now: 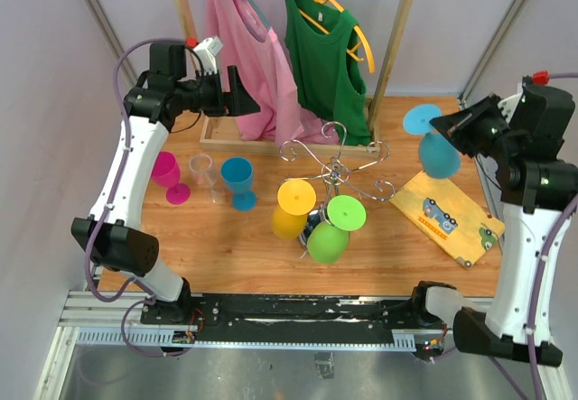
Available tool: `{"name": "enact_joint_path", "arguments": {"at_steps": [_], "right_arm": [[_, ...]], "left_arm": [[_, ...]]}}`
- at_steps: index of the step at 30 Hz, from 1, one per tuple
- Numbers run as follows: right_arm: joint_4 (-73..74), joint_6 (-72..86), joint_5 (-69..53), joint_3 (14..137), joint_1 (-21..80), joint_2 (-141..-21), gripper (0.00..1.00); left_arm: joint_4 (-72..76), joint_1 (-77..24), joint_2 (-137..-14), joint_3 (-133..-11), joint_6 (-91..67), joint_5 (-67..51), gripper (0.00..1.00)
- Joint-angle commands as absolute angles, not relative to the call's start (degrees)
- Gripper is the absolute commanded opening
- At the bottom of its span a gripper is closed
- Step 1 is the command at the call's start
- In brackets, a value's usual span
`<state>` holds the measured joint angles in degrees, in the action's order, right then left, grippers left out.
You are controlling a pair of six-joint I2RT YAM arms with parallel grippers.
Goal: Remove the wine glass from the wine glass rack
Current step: Place the wine glass at the center of the board.
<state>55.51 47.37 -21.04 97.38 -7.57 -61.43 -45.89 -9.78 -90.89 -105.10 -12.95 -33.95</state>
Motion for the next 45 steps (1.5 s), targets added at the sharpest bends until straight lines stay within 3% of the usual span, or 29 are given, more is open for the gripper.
{"name": "enact_joint_path", "arguments": {"at_steps": [1,9,19,29,45], "right_arm": [[42.9,50.1,-25.2,102.3,-6.2,-65.8,0.01],[38.0,54.5,-38.2,117.8,-4.4,-74.4,0.01],[30.9,59.8,-43.0,114.4,0.4,-70.0,0.01],[26.2,53.9,-35.6,111.7,20.5,-73.7,0.01],[19.5,51.7,-34.3,116.8,29.5,-82.7,0.01]], "left_arm": [[-43.9,-9.5,-87.0,-105.7,-14.3,-34.7,0.87],[-32.1,-9.2,-83.4,-106.2,-29.2,-46.3,0.88],[-11.7,-7.9,-82.2,-102.4,-50.1,-56.9,0.87],[2.7,-8.0,-84.1,-101.7,-62.2,-62.1,0.85],[7.7,-12.5,-80.8,-96.7,-65.8,-65.6,0.79]]}}
